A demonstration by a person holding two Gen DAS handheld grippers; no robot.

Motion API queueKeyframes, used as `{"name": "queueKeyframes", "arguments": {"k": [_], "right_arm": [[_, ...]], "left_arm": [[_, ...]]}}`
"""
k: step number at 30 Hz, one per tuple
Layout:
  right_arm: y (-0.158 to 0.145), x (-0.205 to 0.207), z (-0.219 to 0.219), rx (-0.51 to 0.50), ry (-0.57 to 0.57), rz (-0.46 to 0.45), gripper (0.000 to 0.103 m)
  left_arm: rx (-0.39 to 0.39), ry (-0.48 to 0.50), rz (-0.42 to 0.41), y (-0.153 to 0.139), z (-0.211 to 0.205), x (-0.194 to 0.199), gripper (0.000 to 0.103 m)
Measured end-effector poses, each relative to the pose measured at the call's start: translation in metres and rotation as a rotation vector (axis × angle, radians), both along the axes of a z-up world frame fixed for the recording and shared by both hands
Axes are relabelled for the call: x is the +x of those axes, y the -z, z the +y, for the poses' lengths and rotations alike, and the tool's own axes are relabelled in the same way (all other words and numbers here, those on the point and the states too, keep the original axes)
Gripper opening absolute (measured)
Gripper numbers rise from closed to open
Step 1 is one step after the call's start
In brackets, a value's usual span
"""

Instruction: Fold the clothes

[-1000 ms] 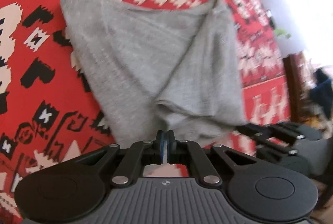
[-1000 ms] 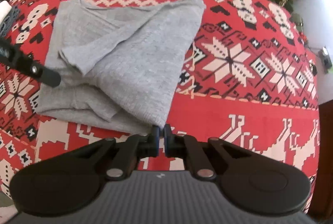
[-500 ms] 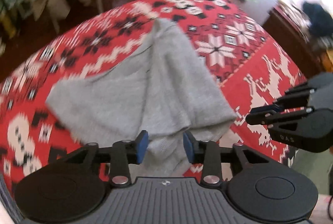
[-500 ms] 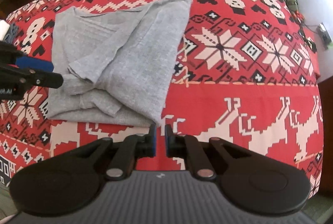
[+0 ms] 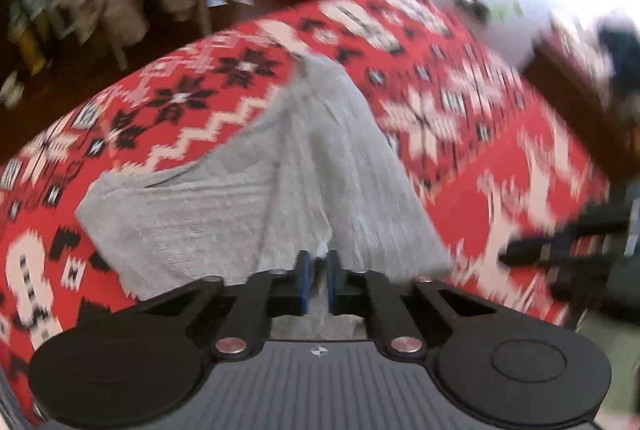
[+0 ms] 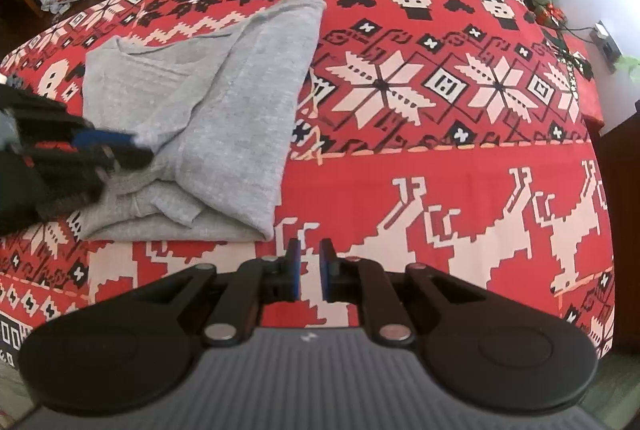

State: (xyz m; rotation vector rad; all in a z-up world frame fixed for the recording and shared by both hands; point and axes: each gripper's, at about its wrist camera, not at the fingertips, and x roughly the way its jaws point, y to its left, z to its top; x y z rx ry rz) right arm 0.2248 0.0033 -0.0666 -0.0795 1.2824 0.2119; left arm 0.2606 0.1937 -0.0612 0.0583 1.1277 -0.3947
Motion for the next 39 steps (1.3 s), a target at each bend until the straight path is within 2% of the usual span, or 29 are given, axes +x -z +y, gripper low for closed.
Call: {"name": "queueKeyframes", "arguments": {"k": [6, 9, 16, 22, 26, 29, 33, 39], "right_arm": [[0.001, -0.001, 0.0, 0.008, 0.007, 0.003, 0.011], [0.001, 0.001, 0.003, 0.012, 0.01, 0.0, 0.012], [0.003, 0.014, 0.01, 0.015, 0.01, -0.01, 0.014], [0.005, 0.024, 0.018, 0.016, 0.0, -0.018, 0.014], [0.006, 0.026, 0.024, 0.014, -0.004, -0.02, 0.014], [0.0, 0.024, 0.028, 0.051, -0.018, -0.044, 0.014], [-0.004, 0.021, 0.042, 0.071, -0.08, -0.051, 0.014], [0.001, 0.017, 0.042, 0.085, -0.053, -0.025, 0.015]], "left_arm": [[-0.083, -0.251, 0.035, -0.003, 0.046, 0.027, 0.002], [-0.105, -0.347, 0.053, 0.003, 0.066, 0.039, 0.002], [-0.092, -0.476, 0.089, 0.02, 0.092, 0.045, 0.002], [-0.083, -0.525, 0.054, 0.023, 0.097, 0.048, 0.002], [-0.098, -0.559, 0.078, 0.032, 0.101, 0.051, 0.002], [-0.132, -0.578, 0.107, 0.035, 0.105, 0.049, 0.007], [-0.096, -0.448, 0.112, 0.033, 0.086, 0.024, 0.01], [-0.041, -0.251, 0.118, 0.03, 0.055, -0.013, 0.015]]}}
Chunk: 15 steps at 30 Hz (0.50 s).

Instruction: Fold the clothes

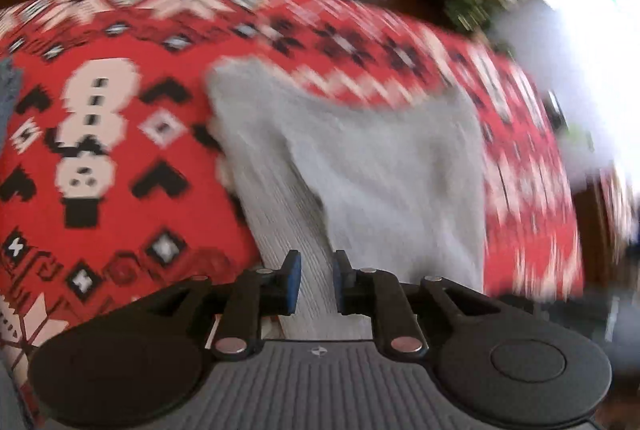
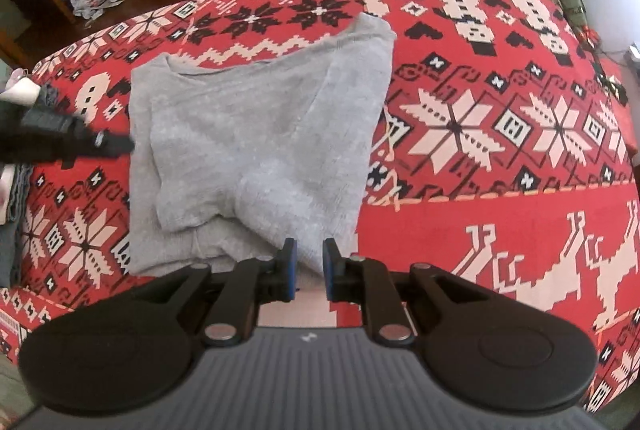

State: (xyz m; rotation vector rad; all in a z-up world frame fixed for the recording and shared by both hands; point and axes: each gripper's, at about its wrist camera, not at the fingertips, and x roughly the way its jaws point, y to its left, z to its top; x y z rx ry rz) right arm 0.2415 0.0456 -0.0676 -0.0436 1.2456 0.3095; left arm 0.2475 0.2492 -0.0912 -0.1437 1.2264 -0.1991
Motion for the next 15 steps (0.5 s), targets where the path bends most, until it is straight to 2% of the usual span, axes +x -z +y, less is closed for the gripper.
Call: {"name": "queueKeyframes", "arguments": {"k": [4, 6, 8, 15], "right_arm": [[0.003, -0.003, -0.005, -0.009, -0.007, 0.008, 0.015], [0.003, -0.005, -0.007, -0.014, -0.01, 0.011, 0.015], [0.002, -0.006, -0.01, -0.017, -0.011, 0.013, 0.015], [0.002, -0.012, -0.013, -0.019, -0.012, 0.025, 0.016]], "left_arm": [[0.028, 0.134, 0.005, -0.002, -0.02, -0.025, 0.016], [0.056, 0.187, -0.014, -0.001, -0.03, -0.035, 0.022], [0.09, 0.194, -0.041, 0.0, -0.035, -0.035, 0.028], [0.172, 0.23, -0.109, 0.005, -0.043, -0.034, 0.028]]}}
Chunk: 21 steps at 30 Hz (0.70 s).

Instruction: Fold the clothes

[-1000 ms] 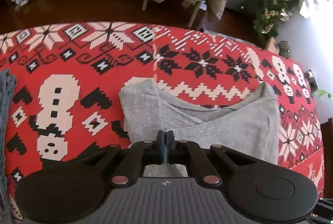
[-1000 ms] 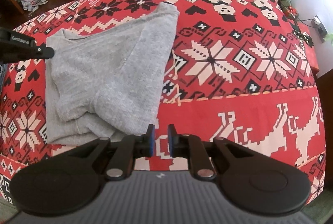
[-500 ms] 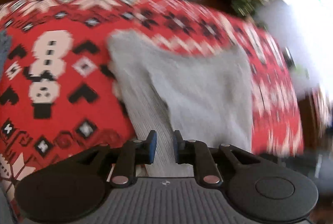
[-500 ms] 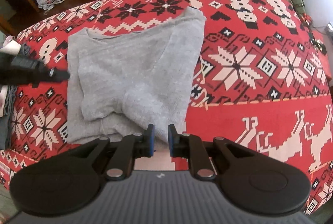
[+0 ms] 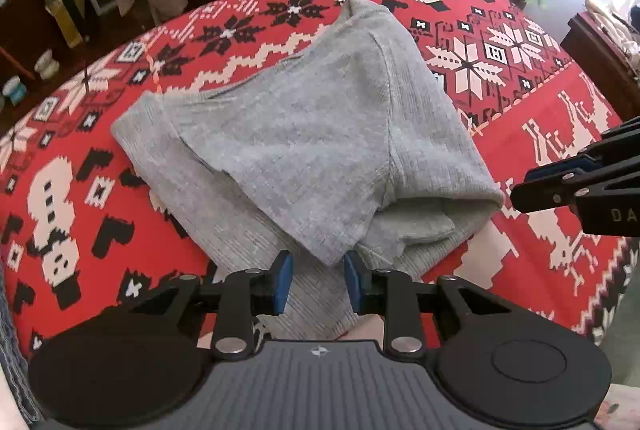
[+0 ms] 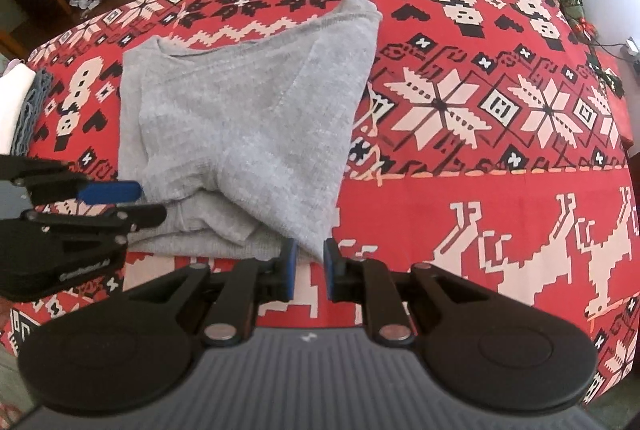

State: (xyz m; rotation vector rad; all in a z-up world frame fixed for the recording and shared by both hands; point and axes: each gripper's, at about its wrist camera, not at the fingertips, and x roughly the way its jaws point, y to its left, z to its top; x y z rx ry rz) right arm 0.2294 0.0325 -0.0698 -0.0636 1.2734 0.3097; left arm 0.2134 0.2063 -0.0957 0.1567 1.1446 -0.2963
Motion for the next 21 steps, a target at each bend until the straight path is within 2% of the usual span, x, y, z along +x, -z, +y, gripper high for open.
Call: {"name": "queueKeyframes", "arguments": {"k": [7, 9, 13, 21], "right_arm": [[0.0, -0.003, -0.001, 0.006, 0.012, 0.004, 0.017], [0.0, -0.004, -0.001, 0.006, 0.018, 0.004, 0.021], [0.001, -0.005, -0.003, 0.011, 0.032, 0.017, 0.022], [0.001, -0.009, -0.005, 0.004, 0.028, 0.022, 0.022]], "left_arm": [[0.047, 0.073, -0.044, 0.003, -0.01, -0.008, 0.028], [0.046, 0.066, -0.062, 0.002, -0.012, -0.008, 0.022], [0.045, 0.067, -0.1, 0.0, -0.015, -0.01, 0.013], [0.067, 0.176, -0.175, -0.003, -0.029, -0.014, 0.014]]}}
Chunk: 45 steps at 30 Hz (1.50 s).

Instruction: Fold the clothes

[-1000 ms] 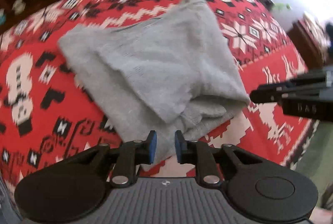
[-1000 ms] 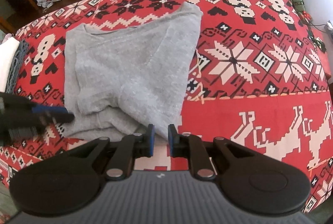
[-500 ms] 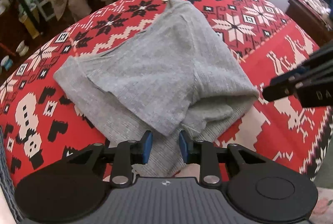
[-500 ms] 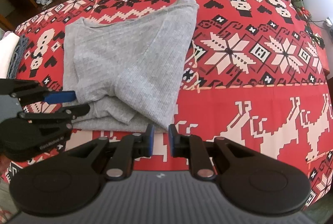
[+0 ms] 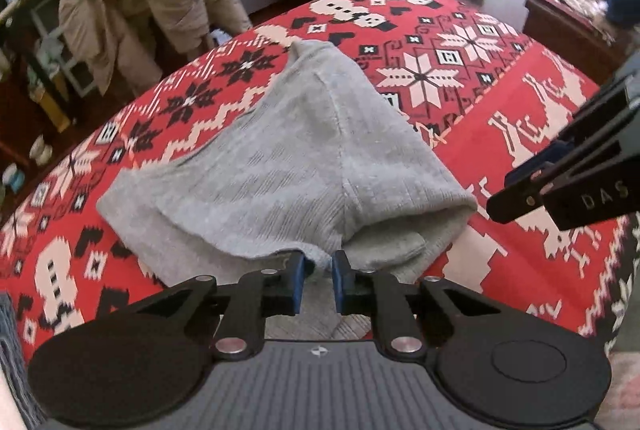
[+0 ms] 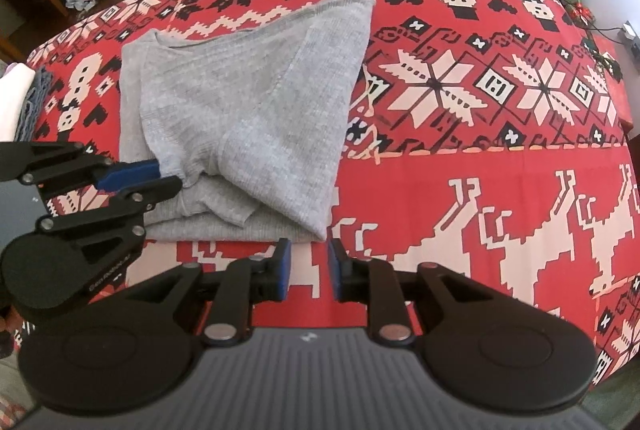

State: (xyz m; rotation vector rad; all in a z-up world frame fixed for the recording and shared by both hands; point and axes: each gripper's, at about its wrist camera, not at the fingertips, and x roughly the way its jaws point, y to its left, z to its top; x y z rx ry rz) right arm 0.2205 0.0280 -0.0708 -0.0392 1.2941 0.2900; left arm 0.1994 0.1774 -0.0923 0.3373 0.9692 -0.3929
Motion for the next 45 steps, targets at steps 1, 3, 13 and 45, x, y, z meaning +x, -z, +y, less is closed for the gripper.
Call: {"name": "queueKeyframes", "arguments": {"k": [1, 3, 13, 45], "right_arm": [[0.0, 0.0, 0.0, -0.001, 0.002, 0.001, 0.022], [0.001, 0.0, 0.0, -0.001, 0.004, 0.002, 0.022], [0.0, 0.0, 0.002, 0.0, 0.008, -0.001, 0.022], [0.004, 0.017, 0.005, 0.059, 0.026, -0.019, 0.005]], "left_arm": [[0.006, 0.013, -0.004, 0.0, -0.001, 0.0, 0.015], [0.016, 0.039, -0.01, 0.001, -0.003, -0.001, 0.015], [-0.049, -0.038, 0.07, 0.003, 0.013, 0.008, 0.001], [-0.479, -0.585, 0.414, -0.002, 0.1, 0.023, 0.023]]}}
